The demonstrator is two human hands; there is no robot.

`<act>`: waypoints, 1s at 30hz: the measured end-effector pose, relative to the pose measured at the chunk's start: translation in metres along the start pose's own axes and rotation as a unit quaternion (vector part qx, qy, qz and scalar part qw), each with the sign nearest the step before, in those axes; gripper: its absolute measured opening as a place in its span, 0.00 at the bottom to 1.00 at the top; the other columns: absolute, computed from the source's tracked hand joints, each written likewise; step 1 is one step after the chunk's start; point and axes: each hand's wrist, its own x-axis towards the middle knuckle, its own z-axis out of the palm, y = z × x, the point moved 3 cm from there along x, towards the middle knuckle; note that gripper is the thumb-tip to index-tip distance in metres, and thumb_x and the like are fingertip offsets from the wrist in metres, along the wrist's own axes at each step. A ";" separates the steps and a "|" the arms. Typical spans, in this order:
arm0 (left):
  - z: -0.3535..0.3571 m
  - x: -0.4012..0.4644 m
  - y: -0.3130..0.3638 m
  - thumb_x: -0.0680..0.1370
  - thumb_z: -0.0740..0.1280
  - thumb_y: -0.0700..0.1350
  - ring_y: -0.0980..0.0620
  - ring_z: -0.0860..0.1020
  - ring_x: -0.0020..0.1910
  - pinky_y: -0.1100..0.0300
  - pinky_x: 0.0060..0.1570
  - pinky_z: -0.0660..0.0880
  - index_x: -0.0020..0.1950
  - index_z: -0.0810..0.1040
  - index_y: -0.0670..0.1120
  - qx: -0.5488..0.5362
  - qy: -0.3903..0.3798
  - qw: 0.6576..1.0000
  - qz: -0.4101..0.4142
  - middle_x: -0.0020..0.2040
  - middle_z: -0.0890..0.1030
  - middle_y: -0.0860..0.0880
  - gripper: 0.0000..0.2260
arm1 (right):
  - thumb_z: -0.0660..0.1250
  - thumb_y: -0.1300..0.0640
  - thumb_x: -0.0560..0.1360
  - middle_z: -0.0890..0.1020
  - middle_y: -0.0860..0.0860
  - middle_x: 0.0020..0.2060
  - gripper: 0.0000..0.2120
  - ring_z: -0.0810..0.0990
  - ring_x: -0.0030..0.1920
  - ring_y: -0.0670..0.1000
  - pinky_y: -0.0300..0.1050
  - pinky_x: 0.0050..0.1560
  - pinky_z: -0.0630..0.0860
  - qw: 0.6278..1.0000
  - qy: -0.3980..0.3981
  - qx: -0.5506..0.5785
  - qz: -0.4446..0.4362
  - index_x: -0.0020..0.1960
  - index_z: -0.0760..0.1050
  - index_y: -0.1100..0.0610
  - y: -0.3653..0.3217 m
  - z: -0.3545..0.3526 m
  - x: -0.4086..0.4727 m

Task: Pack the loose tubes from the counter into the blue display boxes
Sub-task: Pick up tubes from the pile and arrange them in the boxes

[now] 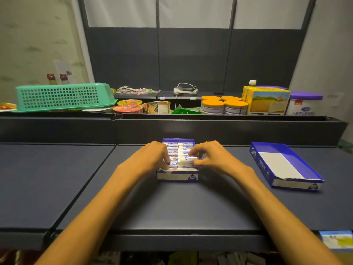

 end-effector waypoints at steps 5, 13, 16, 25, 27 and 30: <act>0.001 -0.001 -0.002 0.76 0.71 0.46 0.50 0.76 0.60 0.60 0.53 0.75 0.61 0.81 0.46 0.001 0.008 1.000 0.011 0.63 0.77 0.49 0.14 | 0.72 0.51 0.73 0.79 0.49 0.56 0.15 0.77 0.53 0.48 0.39 0.45 0.77 1.000 -0.006 -0.025 -0.004 0.58 0.79 0.54 -0.003 0.003 0.005; 0.004 -0.005 -0.011 0.76 0.71 0.48 0.52 0.75 0.59 0.60 0.51 0.75 0.62 0.80 0.48 -0.023 0.028 0.999 0.033 0.62 0.77 0.50 0.15 | 0.72 0.48 0.74 0.78 0.47 0.60 0.16 0.73 0.58 0.48 0.37 0.42 0.75 0.996 -0.064 -0.057 0.018 0.60 0.80 0.49 0.001 0.006 0.010; 0.005 -0.005 -0.015 0.75 0.71 0.48 0.53 0.75 0.58 0.57 0.50 0.77 0.62 0.81 0.49 -0.057 0.040 0.997 0.030 0.61 0.78 0.50 0.15 | 0.71 0.49 0.74 0.77 0.49 0.60 0.16 0.73 0.59 0.49 0.37 0.43 0.74 0.995 -0.076 -0.061 0.022 0.61 0.79 0.50 -0.001 0.004 0.010; 0.004 -0.004 -0.008 0.77 0.69 0.48 0.53 0.74 0.61 0.57 0.52 0.76 0.61 0.81 0.48 -0.021 0.030 0.998 0.057 0.63 0.77 0.51 0.14 | 0.71 0.51 0.74 0.77 0.48 0.61 0.14 0.73 0.59 0.48 0.34 0.40 0.75 0.996 -0.079 -0.026 0.028 0.60 0.79 0.49 -0.004 0.008 0.008; 0.005 -0.004 -0.007 0.77 0.69 0.48 0.52 0.74 0.61 0.58 0.51 0.76 0.61 0.81 0.48 -0.012 0.028 0.998 0.059 0.63 0.77 0.51 0.13 | 0.72 0.52 0.74 0.77 0.48 0.60 0.14 0.73 0.59 0.48 0.32 0.38 0.74 0.996 -0.078 -0.015 0.038 0.59 0.79 0.49 -0.004 0.009 0.008; 0.005 -0.004 -0.007 0.77 0.69 0.48 0.52 0.74 0.61 0.60 0.50 0.75 0.61 0.80 0.48 -0.007 0.028 0.998 0.062 0.63 0.76 0.51 0.13 | 0.72 0.53 0.74 0.77 0.49 0.60 0.13 0.73 0.58 0.48 0.32 0.36 0.72 0.995 -0.083 -0.008 0.049 0.58 0.79 0.50 -0.004 0.009 0.011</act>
